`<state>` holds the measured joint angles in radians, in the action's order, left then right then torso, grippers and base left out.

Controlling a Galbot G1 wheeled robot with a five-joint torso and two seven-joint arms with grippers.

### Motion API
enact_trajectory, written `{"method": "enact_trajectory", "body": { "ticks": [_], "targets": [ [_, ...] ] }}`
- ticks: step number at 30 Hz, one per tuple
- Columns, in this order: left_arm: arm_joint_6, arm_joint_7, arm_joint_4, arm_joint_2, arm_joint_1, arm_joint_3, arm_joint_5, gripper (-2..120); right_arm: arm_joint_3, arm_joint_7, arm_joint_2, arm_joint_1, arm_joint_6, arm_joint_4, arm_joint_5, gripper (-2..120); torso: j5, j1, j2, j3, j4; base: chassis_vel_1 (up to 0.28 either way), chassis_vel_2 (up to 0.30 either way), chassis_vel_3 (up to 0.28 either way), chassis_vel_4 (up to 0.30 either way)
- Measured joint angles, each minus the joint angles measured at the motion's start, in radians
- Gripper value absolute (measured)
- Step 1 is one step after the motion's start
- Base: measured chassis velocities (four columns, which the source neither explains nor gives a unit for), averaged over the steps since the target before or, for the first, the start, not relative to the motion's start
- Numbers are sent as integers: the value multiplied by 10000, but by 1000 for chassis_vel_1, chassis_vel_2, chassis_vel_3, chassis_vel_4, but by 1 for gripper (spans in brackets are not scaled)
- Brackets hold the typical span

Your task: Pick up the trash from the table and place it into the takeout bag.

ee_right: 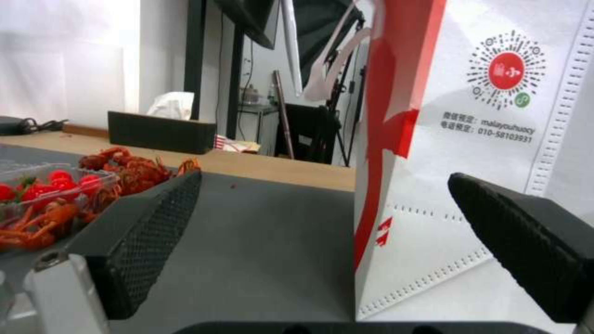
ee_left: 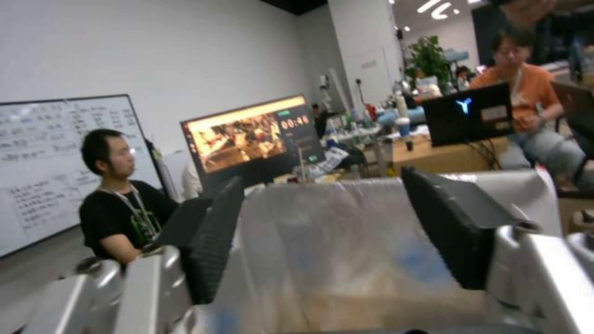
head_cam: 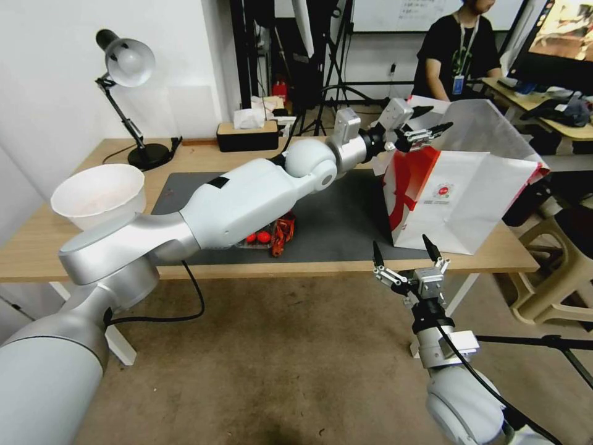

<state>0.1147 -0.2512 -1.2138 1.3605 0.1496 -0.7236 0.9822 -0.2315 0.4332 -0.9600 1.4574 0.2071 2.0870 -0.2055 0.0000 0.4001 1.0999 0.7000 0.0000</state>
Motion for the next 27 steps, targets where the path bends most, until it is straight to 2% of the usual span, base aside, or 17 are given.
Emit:
{"method": "enact_trajectory", "body": {
  "ticks": [2, 5, 6, 8, 10, 13, 14, 17, 18, 20, 22, 25, 26, 27],
  "targets": [
    [-1, 2, 3, 4, 1, 9, 0, 74, -2, 0, -1, 5, 3, 1, 0, 100, 0, 0, 0, 0, -1, 0, 0, 0, 0],
    [-4, 20, 13, 19, 2, 72, 0, 89, -11, 0, -6, 27, 10, 12, 2, 100, 0, 0, 0, 0, -1, 0, 0, 0, 0],
    [-4, 20, 13, 19, 2, 72, 0, 89, -11, 0, -6, 27, 10, 12, 2, 100, 0, 0, 0, 0, -1, 0, 0, 0, 0],
    [-8, 151, -22, 28, -16, 360, -8, 99, -51, 1, -8, 41, 18, 29, 3, 100, 0, 0, 0, 0, -2, 0, 0, 0, 0],
    [-27, 240, -108, -43, -44, 603, 11, 99, -51, 1, -9, 17, 19, 29, 3, 100, 0, 0, 0, -1, -4, 0, 0, 0, 0],
    [-165, 536, -594, -813, -256, 1412, 130, 100, -25, 1, -10, -38, 12, 29, 3, 100, -1, 0, 0, -1, -3, 0, 0, 0, 0],
    [-165, 536, -594, -813, -256, 1412, 130, 100, -25, 1, -10, -38, 12, 29, 3, 100, -1, 0, 0, -1, -3, 0, 0, 0, 0],
    [-328, 739, -1503, -2258, -974, 2471, 156, 100, -7, 1, 28, -43, 6, 31, 0, 100, -5, -1, 0, -1, 4, 0, 0, 0, 0],
    [-328, 739, -1503, -2258, -974, 2471, 156, 100, -7, 1, 28, -43, 6, 31, 0, 100, -5, -1, 0, -1, 4, 0, 0, 0, 0],
    [-430, 909, -2125, -3036, -1608, 3179, 82, 100, 23, 0, -9, -37, 4, 30, 0, 100, -5, 0, 0, -1, 1, 0, 0, 0, 0],
    [-471, 951, -2342, -3267, -1841, 3412, 29, 100, 43, -2, -28, -32, 4, 30, 0, 100, -3, -1, 1, -2, 0, 0, 0, 0, 0],
    [-673, 1176, -3142, -4474, -2968, 4365, -193, 100, 76, -13, -60, -15, 4, 37, 11, 100, -2, -2, 1, -2, -3, 0, 0, 0, 0],
    [-673, 1176, -3142, -4474, -2968, 4365, -193, 100, 76, -13, -60, -15, 4, 37, 11, 100, -2, -2, 1, -2, -3, 0, 0, 0, 0],
    [-690, 1189, -3389, -5002, -3525, 4799, -296, 100, 77, -19, -53, -9, 4, 70, 13, 100, -6, -2, 1, -2, 3, 0, 0, 0, 0]
  ]
}}
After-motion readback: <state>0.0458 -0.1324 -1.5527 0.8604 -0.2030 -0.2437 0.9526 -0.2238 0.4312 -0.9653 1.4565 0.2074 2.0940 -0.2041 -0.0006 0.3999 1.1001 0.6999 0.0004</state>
